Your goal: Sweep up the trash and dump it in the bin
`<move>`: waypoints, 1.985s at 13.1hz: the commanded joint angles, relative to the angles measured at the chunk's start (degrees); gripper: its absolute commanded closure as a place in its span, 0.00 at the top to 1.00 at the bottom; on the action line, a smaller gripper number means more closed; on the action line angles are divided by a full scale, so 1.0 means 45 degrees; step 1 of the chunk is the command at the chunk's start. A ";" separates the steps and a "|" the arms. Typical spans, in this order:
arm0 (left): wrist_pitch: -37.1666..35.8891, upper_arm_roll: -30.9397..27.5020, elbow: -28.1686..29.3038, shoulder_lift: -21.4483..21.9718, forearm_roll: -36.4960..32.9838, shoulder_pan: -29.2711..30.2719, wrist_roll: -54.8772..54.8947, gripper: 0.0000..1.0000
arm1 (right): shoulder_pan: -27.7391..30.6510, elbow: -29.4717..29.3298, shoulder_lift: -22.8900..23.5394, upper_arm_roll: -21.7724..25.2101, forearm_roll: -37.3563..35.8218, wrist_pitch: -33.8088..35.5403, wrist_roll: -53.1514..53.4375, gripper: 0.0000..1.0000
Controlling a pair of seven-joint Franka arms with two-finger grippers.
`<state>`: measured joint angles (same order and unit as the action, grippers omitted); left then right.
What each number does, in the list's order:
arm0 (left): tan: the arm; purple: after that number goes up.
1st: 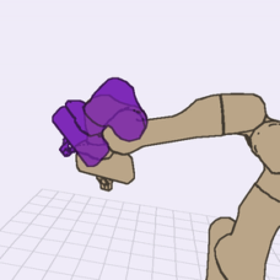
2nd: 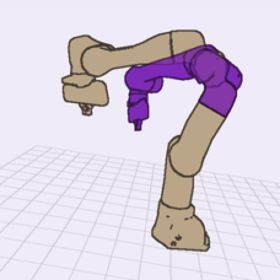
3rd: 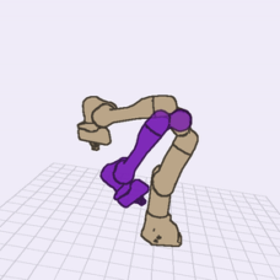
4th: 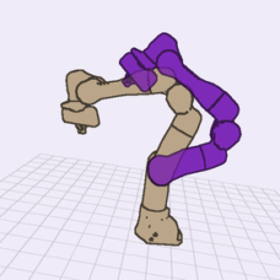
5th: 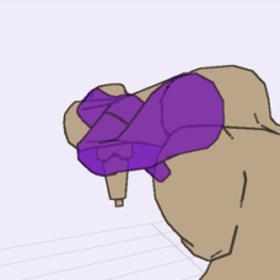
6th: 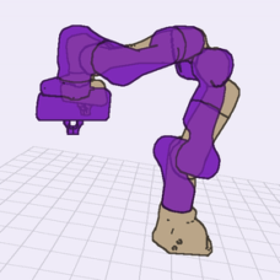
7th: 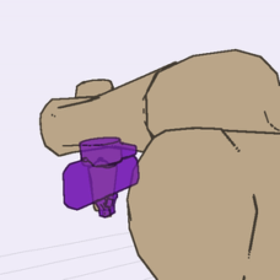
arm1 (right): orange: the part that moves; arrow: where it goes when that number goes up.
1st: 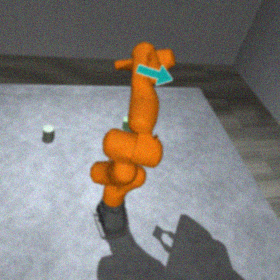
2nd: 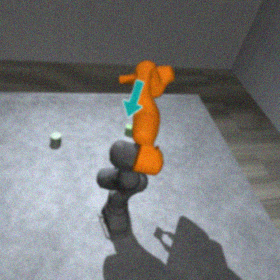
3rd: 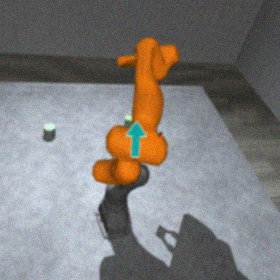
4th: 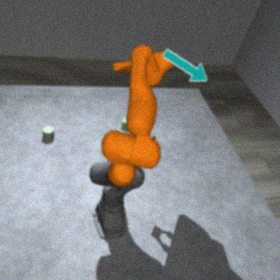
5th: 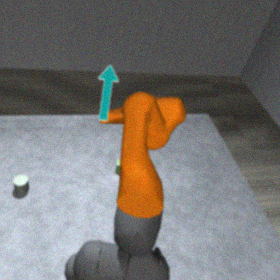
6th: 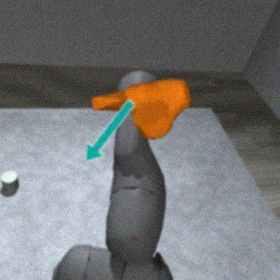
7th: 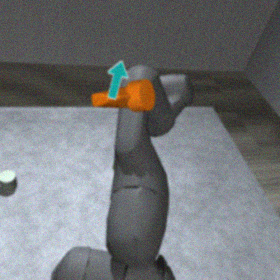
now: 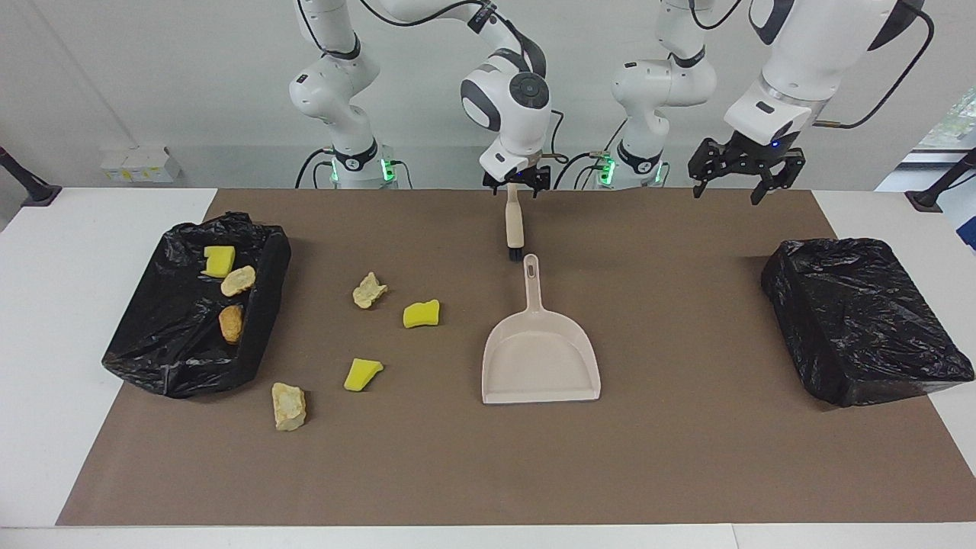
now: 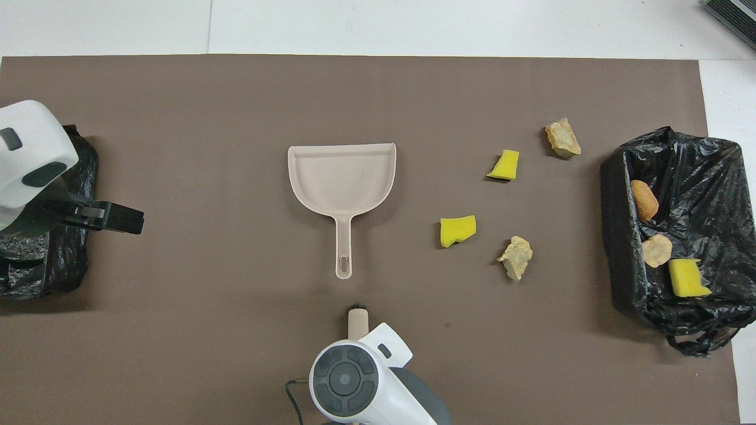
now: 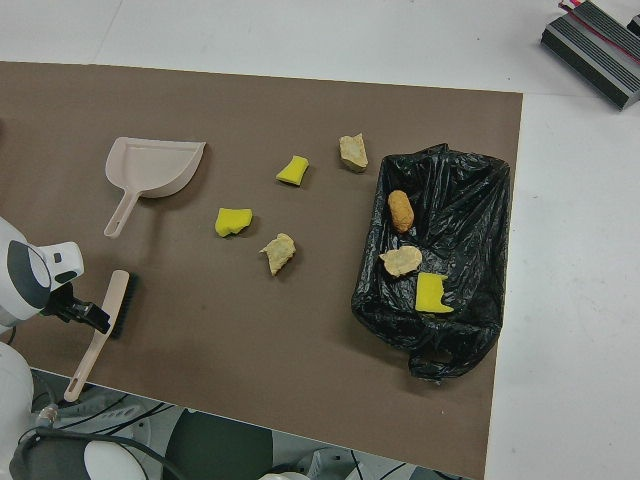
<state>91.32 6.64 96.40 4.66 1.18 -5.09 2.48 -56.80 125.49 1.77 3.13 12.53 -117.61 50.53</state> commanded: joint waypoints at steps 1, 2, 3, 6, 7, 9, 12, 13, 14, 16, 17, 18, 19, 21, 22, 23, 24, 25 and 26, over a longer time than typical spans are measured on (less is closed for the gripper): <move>0.2099 -0.0030 0.1560 0.0000 -0.0048 -0.1304 -0.0353 1.00 | -0.0462 0.1331 -0.0687 0.0009 0.0302 -0.0758 0.0332 0.97; 0.2805 -0.0030 0.2069 0.0000 0.0184 -0.1754 -0.0781 1.00 | -0.0657 0.1487 -0.0687 0.0009 0.0302 -0.0992 0.0507 0.91; 0.3334 -0.0030 0.2325 -0.0077 0.0786 -0.2126 -0.1134 1.00 | -0.0697 0.1644 -0.0726 -0.0011 0.0322 -0.1226 0.0586 0.85; 0.4855 -0.0030 0.3048 -0.0817 0.1222 -0.3667 -0.2460 1.00 | -0.0952 0.1684 -0.0726 -0.0030 0.0634 -0.1267 0.0567 0.56; 0.5559 -0.0030 0.3399 -0.0956 0.1222 -0.4079 -0.3142 1.00 | -0.0952 0.1684 -0.0726 -0.0030 0.0654 -0.1267 0.0567 0.45; 0.6538 -0.0049 0.3792 -0.1831 0.1222 -0.5230 -0.4277 1.00 | -0.0952 0.1762 -0.0707 -0.0030 0.0654 -0.1248 0.0353 0.22; 0.7284 -0.0050 0.4047 -0.2459 0.1222 -0.5645 -0.4692 1.00 | -0.0952 0.1684 -0.0765 0.0008 0.0596 -0.0587 0.0488 0.00; 0.7362 -0.0069 0.4047 -0.2712 0.1125 -0.5645 -0.4672 1.00 | -0.0816 0.1684 -0.1055 0.0028 0.0460 -0.0120 0.0508 0.00; 0.7440 -0.0069 0.4066 -0.2947 0.1027 -0.5645 -0.4672 1.00 | -0.0564 0.1704 -0.1464 0.0086 0.0381 0.0368 0.0412 0.00; 0.7557 -0.0069 0.4299 -0.3086 0.1007 -0.5645 -0.4672 1.00 | 0.0295 0.1820 -0.2382 0.0048 -0.0357 0.1889 0.0120 0.00; 0.7751 -0.0069 0.4475 -0.3086 0.1007 -0.5665 -0.4692 1.00 | 0.0530 0.2150 -0.2908 0.0048 -0.0864 0.2786 -0.0114 0.00; 0.7927 -0.0069 0.4573 -0.3086 0.1007 -0.5839 -0.4711 1.00 | 0.0900 0.2694 -0.3590 0.0048 -0.1430 0.3220 -0.0194 0.00; 0.7948 -0.0069 0.4574 -0.3105 0.1007 -0.5899 -0.4711 1.00 | 0.1329 0.3106 -0.4177 0.0048 -0.1687 0.3553 -0.0504 0.00; 0.7949 -0.0069 0.4632 -0.3184 0.1007 -0.6016 -0.4828 1.00 | 0.2324 0.3169 -0.4591 0.0048 -0.2465 0.4490 -0.1383 0.00; 0.7949 -0.0069 0.4633 -0.3184 0.1007 -0.6036 -0.5099 1.00 | 0.2890 0.3169 -0.4690 0.0048 -0.2896 0.4591 -0.1753 0.00; 0.7987 -0.0069 0.4633 -0.3242 0.1007 -0.6017 -0.5295 1.00 | 0.3418 0.3169 -0.4672 0.0048 -0.3268 0.4669 -0.2279 0.00; 0.8065 -0.0069 0.4633 -0.3300 0.1007 -0.6036 -0.5297 1.00 | 0.3926 0.3169 -0.4555 0.0048 -0.3813 0.4593 -0.2690 0.00; 0.8394 -0.0069 0.4613 -0.3494 0.0987 -0.6055 -0.5317 1.00 | 0.4337 0.3149 -0.4458 0.0048 -0.4418 0.4515 -0.3159 0.00; 0.8920 -0.0089 0.4613 -0.3670 0.0929 -0.6133 -0.5317 1.00 | 0.4786 0.3033 -0.4205 0.0048 -0.5101 0.4475 -0.3627 0.00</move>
<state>127.64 7.04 116.42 -10.63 5.96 -31.30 -20.27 -38.10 139.00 -17.93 3.83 -6.77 -96.88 37.53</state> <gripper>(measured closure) 0.000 0.740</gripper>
